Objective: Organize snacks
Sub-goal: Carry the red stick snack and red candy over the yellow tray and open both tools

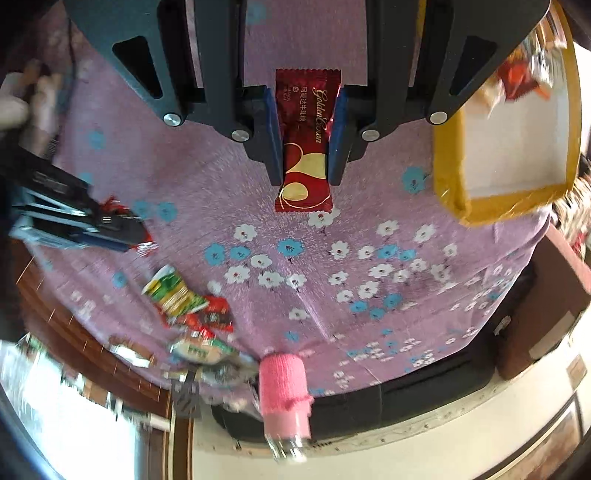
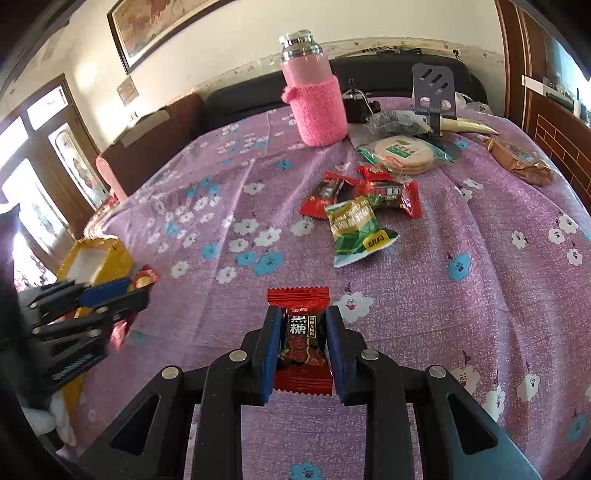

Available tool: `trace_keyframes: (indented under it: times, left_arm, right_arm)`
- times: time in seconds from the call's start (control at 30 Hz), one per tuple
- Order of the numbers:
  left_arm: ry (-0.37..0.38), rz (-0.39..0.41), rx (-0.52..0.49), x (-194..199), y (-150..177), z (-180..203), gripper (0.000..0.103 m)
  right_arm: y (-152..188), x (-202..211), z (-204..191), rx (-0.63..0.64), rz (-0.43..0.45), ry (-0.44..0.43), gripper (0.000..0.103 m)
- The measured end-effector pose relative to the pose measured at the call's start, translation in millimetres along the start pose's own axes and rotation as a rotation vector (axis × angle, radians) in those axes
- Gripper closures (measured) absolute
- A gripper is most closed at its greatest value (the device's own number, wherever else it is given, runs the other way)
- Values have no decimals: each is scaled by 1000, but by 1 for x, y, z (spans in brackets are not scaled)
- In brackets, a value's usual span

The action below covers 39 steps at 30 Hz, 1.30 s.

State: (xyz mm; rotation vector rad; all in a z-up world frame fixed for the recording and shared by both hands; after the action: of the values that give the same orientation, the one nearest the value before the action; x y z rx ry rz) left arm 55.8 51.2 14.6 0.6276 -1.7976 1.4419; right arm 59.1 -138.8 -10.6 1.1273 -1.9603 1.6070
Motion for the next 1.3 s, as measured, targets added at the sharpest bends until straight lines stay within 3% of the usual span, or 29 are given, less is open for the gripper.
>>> trace_keyframes:
  times: [0.2, 0.33, 0.5, 0.67, 0.87, 1.0, 1.13, 1.23, 1.3]
  left_arm:
    - [37, 87, 163, 62, 23, -41, 82]
    - [71, 148, 356, 96, 50, -91, 82]
    - [32, 159, 509, 109, 86, -147, 82]
    - [-41, 144, 551, 104, 112, -177, 82]
    - [-35, 126, 578, 97, 138, -185, 81]
    - [17, 99, 610, 89, 152, -187, 81]
    - [59, 127, 632, 98, 157, -192, 75]
    - [41, 152, 651, 110, 160, -200, 49]
    - [-12, 160, 663, 116, 163, -206, 43]
  right_arm:
    - [0, 8, -12, 11, 29, -41, 78]
    - [3, 10, -27, 42, 38, -49, 78]
    - [9, 16, -55, 62, 43, -73, 78]
    - [14, 25, -121, 104, 16, -175, 78]
    - [26, 13, -235, 212, -89, -323, 79]
    - [41, -11, -288, 254, -160, -360, 79]
    - [58, -36, -314, 263, -213, -341, 78]
    - [68, -49, -321, 281, -233, -308, 75]
    - [72, -48, -323, 282, -222, -302, 75]
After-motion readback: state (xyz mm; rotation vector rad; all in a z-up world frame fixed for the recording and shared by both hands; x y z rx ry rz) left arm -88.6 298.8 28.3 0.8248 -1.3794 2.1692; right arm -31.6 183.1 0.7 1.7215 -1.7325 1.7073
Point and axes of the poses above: each gripper's, at about its wrist camera, not at the fingertips, and x roughly against the way its jaws point, z to its right, y to its underside, the point moved 6 cm from there along -x, roughly the way its jaws point, and after that the axes turned 3 degrees about -y, right-handed, at the moved point
